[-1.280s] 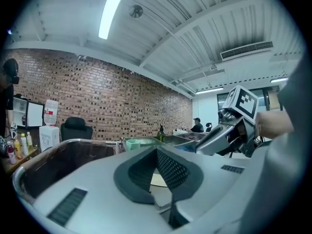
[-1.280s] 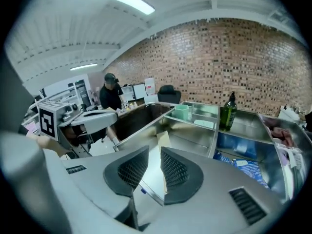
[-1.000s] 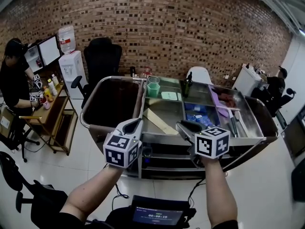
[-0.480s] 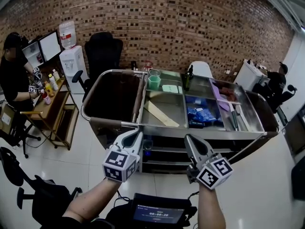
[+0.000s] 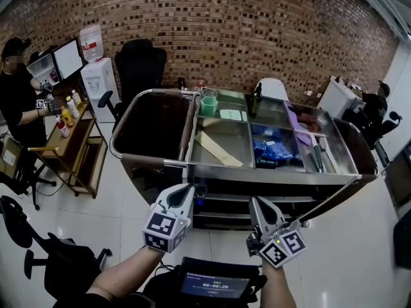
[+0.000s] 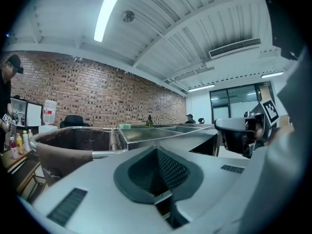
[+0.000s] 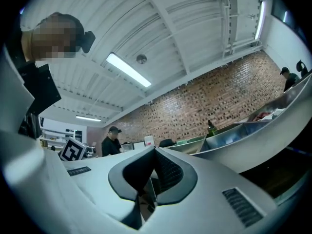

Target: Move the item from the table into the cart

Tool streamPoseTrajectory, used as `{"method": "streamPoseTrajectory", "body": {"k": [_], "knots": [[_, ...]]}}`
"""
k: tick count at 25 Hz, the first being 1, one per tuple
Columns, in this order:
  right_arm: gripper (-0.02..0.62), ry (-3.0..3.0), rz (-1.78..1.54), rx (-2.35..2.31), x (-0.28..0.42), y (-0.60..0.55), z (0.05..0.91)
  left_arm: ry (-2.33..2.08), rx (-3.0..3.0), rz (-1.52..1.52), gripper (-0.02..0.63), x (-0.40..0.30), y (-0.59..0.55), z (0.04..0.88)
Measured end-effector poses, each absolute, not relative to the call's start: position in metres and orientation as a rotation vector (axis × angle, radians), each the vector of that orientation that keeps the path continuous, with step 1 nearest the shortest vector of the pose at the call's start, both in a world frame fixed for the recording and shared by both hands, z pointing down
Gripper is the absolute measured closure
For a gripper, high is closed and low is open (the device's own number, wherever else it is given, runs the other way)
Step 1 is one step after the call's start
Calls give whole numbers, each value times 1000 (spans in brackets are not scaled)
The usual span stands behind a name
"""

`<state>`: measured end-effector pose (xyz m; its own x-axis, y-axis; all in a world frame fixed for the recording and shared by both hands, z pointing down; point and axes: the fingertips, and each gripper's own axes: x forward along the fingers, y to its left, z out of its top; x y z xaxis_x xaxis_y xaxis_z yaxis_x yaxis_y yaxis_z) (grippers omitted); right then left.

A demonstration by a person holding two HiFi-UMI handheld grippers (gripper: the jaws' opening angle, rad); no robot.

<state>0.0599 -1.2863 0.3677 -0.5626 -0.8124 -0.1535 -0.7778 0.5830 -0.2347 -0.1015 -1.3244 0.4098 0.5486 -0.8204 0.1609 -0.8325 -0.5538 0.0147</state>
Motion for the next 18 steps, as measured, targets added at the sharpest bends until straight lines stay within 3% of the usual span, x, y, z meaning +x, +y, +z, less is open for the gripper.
{"method": "streamPoseTrajectory", "body": {"k": [18], "knots": [[591,2602,-210,-1362,59,-1279,375,-1413,2717,225,601,-94,-1315,411]]}}
